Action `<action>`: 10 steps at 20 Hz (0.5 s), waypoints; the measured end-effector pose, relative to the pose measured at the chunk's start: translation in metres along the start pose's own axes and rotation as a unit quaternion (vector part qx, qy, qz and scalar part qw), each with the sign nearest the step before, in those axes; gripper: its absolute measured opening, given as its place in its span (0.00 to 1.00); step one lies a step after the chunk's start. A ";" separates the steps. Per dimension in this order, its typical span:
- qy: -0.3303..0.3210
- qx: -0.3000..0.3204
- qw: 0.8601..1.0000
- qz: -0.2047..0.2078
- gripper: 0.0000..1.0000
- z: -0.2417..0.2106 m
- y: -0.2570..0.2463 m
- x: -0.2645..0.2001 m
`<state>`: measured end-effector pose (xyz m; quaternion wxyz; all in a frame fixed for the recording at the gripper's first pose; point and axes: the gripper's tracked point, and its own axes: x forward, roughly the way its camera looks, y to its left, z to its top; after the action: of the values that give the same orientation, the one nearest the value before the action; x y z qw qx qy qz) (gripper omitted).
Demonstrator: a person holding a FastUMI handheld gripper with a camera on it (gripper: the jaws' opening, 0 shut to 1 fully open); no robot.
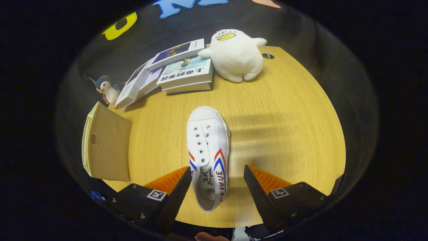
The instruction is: Open the storage box then place both shoes into the box .Put the left shoe in first, then the right shoe, with the right side of both shoes facing outward in a uniform manner.
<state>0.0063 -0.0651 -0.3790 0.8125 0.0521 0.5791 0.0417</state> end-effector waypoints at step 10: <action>0.064 0.008 0.998 0.008 0.83 -0.011 -0.010 0.049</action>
<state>0.0125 -0.0682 -0.4301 0.7727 0.0606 0.6301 0.0473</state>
